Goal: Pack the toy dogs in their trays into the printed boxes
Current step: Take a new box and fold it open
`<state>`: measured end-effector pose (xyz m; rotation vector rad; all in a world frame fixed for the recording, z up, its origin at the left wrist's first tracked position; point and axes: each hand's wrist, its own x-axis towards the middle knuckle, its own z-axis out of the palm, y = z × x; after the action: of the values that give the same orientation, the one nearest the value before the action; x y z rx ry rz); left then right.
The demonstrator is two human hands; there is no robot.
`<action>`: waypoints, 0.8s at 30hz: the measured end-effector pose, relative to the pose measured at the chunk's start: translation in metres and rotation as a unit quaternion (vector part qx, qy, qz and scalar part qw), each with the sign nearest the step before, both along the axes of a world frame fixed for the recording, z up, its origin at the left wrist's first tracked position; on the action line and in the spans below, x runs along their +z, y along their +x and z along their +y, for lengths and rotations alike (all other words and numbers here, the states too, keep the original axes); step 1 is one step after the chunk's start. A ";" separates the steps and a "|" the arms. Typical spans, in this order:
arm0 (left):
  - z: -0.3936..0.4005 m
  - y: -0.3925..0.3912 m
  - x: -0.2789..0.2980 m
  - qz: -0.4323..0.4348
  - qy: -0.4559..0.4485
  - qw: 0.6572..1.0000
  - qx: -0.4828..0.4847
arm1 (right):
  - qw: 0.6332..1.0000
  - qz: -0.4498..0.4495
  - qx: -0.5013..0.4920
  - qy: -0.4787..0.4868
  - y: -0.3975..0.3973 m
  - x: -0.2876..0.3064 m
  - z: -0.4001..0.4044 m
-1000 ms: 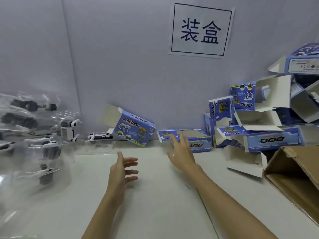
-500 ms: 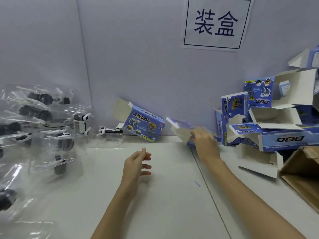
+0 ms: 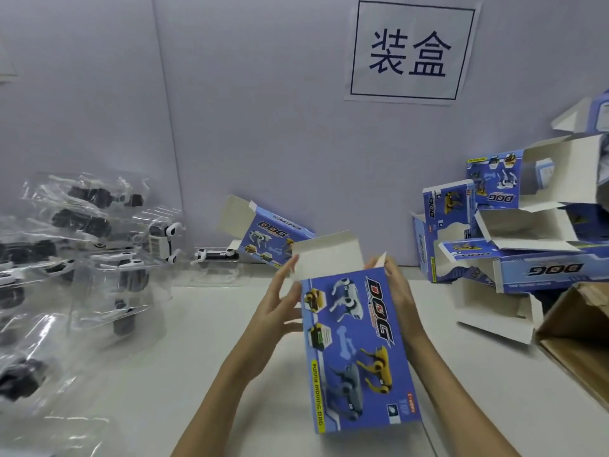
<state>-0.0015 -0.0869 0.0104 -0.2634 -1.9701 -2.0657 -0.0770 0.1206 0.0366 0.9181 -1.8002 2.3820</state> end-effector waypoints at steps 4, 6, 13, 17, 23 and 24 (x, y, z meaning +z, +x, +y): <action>0.005 -0.002 0.004 0.110 0.060 0.987 0.104 | 0.999 0.025 -0.031 0.021 0.011 -0.001 -0.007; 0.006 -0.002 0.007 0.154 0.052 0.971 0.176 | 0.999 0.018 -0.031 -0.013 0.017 -0.003 -0.011; 0.017 0.001 0.007 0.166 -0.064 0.972 0.152 | 0.967 0.195 -0.159 0.044 0.033 -0.013 -0.032; 0.025 0.006 0.006 0.203 -0.142 0.951 0.183 | 0.922 0.288 -0.241 0.095 0.028 -0.015 -0.023; 0.017 0.008 0.009 0.191 -0.132 0.961 0.150 | 0.917 0.298 -0.236 0.120 0.022 -0.014 -0.019; 0.018 0.008 0.008 0.189 -0.138 0.960 0.151 | 0.918 0.299 -0.234 0.116 0.021 -0.014 -0.019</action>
<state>0.0062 -0.0691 0.0188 -0.3578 -1.9116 -1.4313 -0.0557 0.1014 0.0228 0.9545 -1.7925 1.4229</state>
